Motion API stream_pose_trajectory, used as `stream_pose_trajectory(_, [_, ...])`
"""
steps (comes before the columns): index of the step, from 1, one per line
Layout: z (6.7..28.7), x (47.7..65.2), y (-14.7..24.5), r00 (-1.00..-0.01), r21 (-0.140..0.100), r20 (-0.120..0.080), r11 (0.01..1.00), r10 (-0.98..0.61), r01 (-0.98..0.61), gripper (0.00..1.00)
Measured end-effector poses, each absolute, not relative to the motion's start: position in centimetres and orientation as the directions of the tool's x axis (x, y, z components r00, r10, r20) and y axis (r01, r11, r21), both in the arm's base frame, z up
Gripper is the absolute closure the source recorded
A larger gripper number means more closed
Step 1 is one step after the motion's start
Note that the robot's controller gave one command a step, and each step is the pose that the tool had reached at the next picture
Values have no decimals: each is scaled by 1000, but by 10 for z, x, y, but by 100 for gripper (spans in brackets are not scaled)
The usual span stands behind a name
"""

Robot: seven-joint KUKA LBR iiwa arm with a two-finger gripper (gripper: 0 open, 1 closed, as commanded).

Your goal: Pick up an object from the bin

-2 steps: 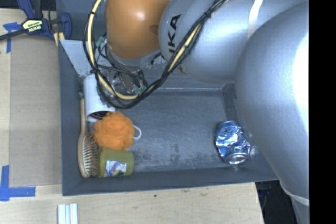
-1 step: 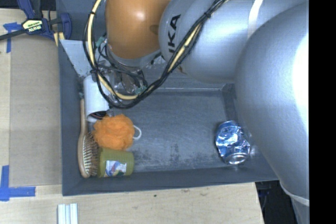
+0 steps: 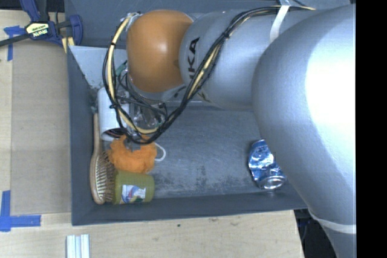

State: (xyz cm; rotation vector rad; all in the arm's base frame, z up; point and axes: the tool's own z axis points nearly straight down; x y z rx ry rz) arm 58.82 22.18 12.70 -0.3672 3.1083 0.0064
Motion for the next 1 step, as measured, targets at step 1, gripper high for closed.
stream_pose_trajectory(1, [130,588,223,-972,3,-6,972,-234,-234,100])
